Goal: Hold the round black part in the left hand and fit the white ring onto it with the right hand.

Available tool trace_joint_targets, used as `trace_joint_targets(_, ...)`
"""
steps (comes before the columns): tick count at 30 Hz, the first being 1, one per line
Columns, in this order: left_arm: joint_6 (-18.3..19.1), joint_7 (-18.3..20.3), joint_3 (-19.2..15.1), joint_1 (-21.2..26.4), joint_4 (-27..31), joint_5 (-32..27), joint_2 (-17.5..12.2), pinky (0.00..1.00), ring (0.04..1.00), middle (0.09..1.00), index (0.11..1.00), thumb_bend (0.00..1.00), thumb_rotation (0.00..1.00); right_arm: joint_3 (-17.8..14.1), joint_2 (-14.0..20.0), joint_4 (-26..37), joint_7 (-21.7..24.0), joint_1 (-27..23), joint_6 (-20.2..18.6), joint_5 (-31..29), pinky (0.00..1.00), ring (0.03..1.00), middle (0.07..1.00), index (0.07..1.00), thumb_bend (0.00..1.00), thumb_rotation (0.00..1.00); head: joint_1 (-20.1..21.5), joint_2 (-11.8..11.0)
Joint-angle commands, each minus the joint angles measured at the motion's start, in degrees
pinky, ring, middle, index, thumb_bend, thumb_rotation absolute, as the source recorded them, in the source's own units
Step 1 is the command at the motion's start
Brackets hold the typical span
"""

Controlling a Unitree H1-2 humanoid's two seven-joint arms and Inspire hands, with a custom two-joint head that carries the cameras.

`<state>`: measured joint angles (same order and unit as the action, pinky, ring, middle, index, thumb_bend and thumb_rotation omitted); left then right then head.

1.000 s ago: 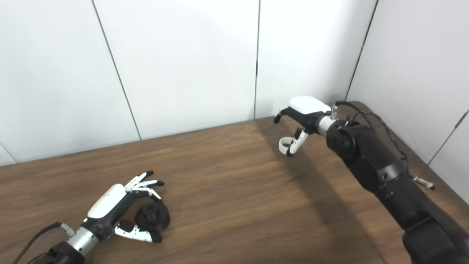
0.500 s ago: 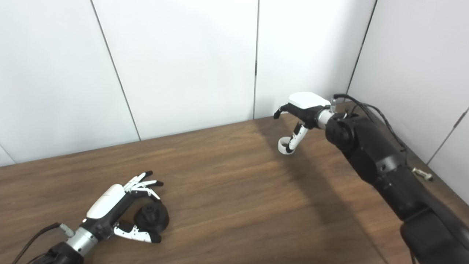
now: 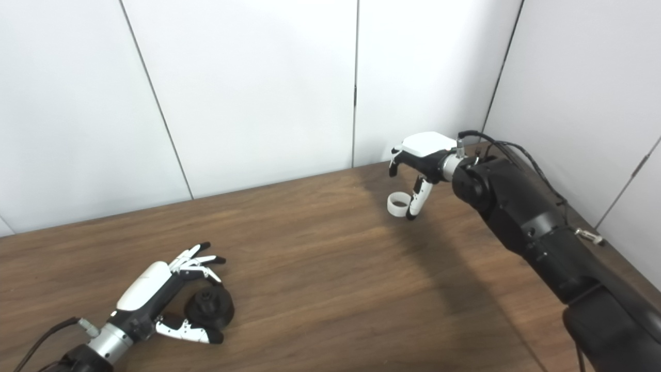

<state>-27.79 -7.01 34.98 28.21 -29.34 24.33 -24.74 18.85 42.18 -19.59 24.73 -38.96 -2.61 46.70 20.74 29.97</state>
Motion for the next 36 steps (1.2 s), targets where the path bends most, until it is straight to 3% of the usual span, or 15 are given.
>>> trace_joint_targets(1,0.87,-0.29,0.24,-2.02,-1.05,-0.10,-1.50,1.00,1.000,0.855,0.481,0.53,0.06,-0.69,1.52,1.65,-0.42,-2.60,-0.50,0.71,1.00,1.000,0.960,0.723,1.00,0.25,0.09,-0.05)
trace_joint_targets(36,0.89,2.03,-2.87,-4.10,1.80,0.35,-1.33,1.00,1.000,0.851,0.481,0.53,0.06,0.55,-0.46,-3.19,-5.83,-0.70,4.23,2.17,1.00,1.000,0.976,0.699,0.97,0.27,-0.97,0.97)
